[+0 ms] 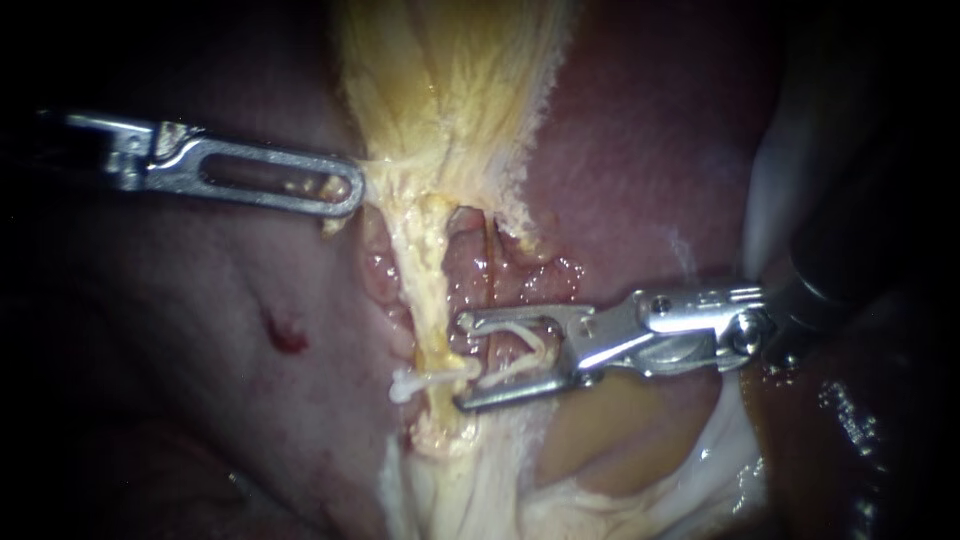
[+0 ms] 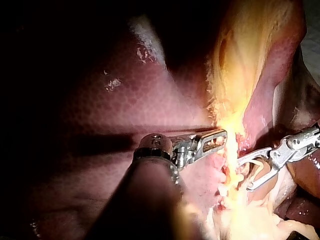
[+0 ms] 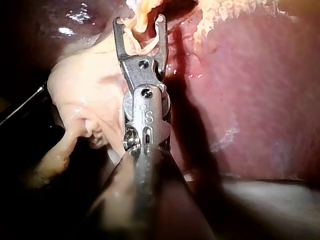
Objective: Clipping second clip left tube
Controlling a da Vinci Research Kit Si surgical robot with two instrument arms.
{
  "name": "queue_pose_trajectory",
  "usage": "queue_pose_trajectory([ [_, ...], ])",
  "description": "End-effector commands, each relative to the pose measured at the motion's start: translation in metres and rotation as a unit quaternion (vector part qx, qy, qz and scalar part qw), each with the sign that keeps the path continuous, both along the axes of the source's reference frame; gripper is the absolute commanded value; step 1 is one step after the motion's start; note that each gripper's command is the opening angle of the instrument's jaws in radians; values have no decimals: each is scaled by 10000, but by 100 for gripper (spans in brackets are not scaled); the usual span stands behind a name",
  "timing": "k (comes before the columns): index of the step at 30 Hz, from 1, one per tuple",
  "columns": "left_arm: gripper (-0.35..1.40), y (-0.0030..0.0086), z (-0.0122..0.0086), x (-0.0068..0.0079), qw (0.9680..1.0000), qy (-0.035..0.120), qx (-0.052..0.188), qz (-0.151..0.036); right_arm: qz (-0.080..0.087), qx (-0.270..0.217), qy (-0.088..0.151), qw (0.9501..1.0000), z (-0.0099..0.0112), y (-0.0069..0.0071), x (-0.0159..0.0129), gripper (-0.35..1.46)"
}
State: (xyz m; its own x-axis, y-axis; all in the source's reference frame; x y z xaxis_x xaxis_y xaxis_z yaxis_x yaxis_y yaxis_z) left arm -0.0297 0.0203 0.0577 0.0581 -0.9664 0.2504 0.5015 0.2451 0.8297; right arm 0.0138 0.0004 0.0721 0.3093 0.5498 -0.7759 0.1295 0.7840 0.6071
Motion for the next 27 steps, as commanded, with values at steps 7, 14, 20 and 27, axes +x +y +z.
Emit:
queue_pose_trajectory([
  [7, -35, 0, 0, 0, 10000, 0, 0, -1, 18, 31, -21, 10000, 7, 5, -5, 48],
  [14, -35, 0, 0, 0, 10000, 0, 0, -1, 31, 32, -32, 10000, 12, 8, -6, 48],
  [20, -35, 0, 1, 0, 10000, 0, -1, -1, 45, 34, -25, 10000, 14, 9, -7, 48],
  [27, -35, 0, 1, 0, 10000, 1, -2, -1, 50, 35, -29, 10000, 16, 11, -8, 48],
])
